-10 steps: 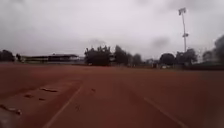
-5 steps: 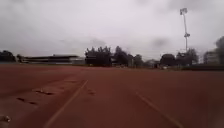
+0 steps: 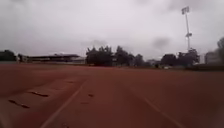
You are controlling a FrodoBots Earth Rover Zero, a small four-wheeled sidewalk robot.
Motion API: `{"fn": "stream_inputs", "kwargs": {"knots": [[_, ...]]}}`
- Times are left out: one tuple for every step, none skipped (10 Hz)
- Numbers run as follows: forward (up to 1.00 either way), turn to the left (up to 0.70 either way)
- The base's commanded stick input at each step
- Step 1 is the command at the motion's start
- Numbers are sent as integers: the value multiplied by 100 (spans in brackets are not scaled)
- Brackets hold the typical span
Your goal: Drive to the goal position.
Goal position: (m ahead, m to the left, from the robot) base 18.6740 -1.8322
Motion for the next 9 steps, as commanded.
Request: {"fn": "stream_inputs", "kwargs": {"knots": [[50, 0], [50, 0], [50, 0], [50, 0], [50, 0], [50, 0], [50, 0], [50, 0], [50, 0]]}}
